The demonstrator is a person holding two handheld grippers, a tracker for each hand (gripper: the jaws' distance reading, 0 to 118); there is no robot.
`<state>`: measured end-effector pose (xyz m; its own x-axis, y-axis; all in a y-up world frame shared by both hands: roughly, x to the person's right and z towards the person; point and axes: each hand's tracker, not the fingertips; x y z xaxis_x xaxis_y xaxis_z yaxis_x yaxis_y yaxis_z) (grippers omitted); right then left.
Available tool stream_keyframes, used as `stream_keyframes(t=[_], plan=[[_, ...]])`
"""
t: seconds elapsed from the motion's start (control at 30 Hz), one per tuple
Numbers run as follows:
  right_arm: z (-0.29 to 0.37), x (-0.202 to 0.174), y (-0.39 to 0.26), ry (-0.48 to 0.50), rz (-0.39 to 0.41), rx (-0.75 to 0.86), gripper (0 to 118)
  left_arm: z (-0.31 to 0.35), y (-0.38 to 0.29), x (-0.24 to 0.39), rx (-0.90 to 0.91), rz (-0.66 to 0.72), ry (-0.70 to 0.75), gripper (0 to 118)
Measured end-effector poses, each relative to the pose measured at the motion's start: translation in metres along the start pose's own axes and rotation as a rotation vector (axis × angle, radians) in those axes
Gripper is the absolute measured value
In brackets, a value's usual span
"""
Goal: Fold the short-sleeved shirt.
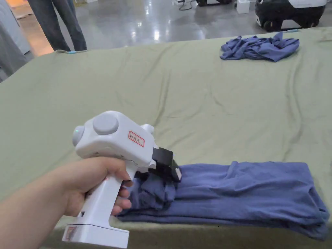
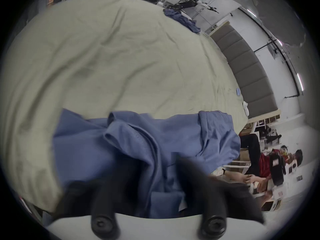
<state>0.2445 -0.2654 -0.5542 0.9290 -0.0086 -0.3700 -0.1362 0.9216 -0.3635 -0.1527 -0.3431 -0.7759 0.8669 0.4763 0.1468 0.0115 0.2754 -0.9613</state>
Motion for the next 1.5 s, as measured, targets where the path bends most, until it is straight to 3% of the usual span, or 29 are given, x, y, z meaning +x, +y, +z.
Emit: stream_keyframes(t=[0.03, 0.07, 0.17, 0.3, 0.33, 0.4, 0.43, 0.47, 0.57, 0.67, 0.73, 0.8, 0.87, 0.93, 1.07, 1.17, 1.27, 1.3, 1.33, 1.37, 1.4, 1.5], plan=[[0.002, 0.004, -0.001, -0.002, -0.008, -0.001, 2, -0.006, -0.001, 0.004, 0.000, -0.010, -0.025, 64], [0.004, 0.007, -0.003, -0.006, -0.017, -0.002, 2, -0.006, -0.004, 0.015, -0.020, -0.035, -0.083, 114], [0.009, 0.016, -0.006, -0.016, -0.025, 0.000, 2, 0.023, -0.010, 0.032, 0.073, -0.110, -0.127, 118], [0.006, 0.020, -0.009, -0.012, -0.051, -0.001, 2, 0.038, -0.010, 0.030, 0.152, -0.062, 0.185, 117], [0.006, 0.019, -0.010, -0.009, -0.054, 0.000, 2, 0.037, -0.013, 0.028, 0.165, -0.090, 0.257, 109], [0.007, 0.018, -0.012, 0.003, -0.053, 0.002, 2, 0.024, -0.018, 0.025, 0.118, -0.105, 0.288, 70], [0.007, 0.017, -0.013, 0.007, -0.050, 0.001, 2, 0.014, -0.024, 0.025, 0.095, -0.082, 0.285, 57], [0.007, 0.016, -0.014, 0.007, -0.045, 0.000, 2, 0.003, -0.029, 0.028, 0.079, -0.087, 0.284, 52], [0.008, 0.017, -0.017, -0.003, -0.041, -0.005, 2, -0.021, -0.033, 0.043, 0.113, -0.171, 0.350, 52], [0.010, 0.017, -0.017, -0.007, -0.051, -0.009, 2, -0.020, -0.027, 0.067, 0.151, -0.164, 0.267, 50], [0.012, 0.015, -0.016, -0.010, -0.046, -0.009, 2, -0.011, -0.026, 0.079, 0.145, -0.181, 0.155, 42], [0.012, 0.014, -0.015, -0.011, -0.040, -0.011, 2, 0.007, -0.029, 0.083, 0.118, -0.188, 0.032, 28], [0.011, 0.012, -0.013, -0.013, -0.039, -0.011, 2, 0.038, -0.027, 0.070, 0.205, -0.166, -0.048, 0], [0.010, 0.009, -0.011, -0.008, -0.040, -0.009, 2, 0.072, -0.027, 0.049, 0.272, -0.160, -0.054, 0], [0.005, 0.002, -0.009, 0.001, -0.024, -0.019, 2, 0.119, -0.032, -0.030, 0.342, -0.018, -0.122, 0], [-0.001, -0.003, -0.008, 0.013, -0.023, -0.034, 2, 0.120, -0.040, -0.096, 0.310, 0.155, -0.261, 0], [-0.006, -0.007, -0.006, 0.013, -0.010, -0.048, 2, 0.098, -0.047, -0.139, 0.292, 0.198, -0.197, 0], [-0.007, -0.008, -0.005, 0.017, -0.009, -0.052, 2, 0.088, -0.051, -0.154, 0.251, 0.253, -0.277, 4], [-0.007, -0.009, -0.004, 0.023, -0.008, -0.055, 2, 0.077, -0.055, -0.162, 0.219, 0.322, -0.317, 31], [-0.007, -0.010, -0.003, 0.024, -0.006, -0.056, 2, 0.066, -0.059, -0.170, 0.210, 0.347, -0.377, 97], [-0.007, -0.011, -0.002, 0.019, -0.001, -0.057, 2, 0.055, -0.062, -0.174, 0.176, 0.326, -0.432, 118], [-0.007, -0.009, -0.001, 0.004, 0.000, -0.065, 2, 0.039, -0.058, -0.171, 0.184, 0.292, -0.548, 118]])
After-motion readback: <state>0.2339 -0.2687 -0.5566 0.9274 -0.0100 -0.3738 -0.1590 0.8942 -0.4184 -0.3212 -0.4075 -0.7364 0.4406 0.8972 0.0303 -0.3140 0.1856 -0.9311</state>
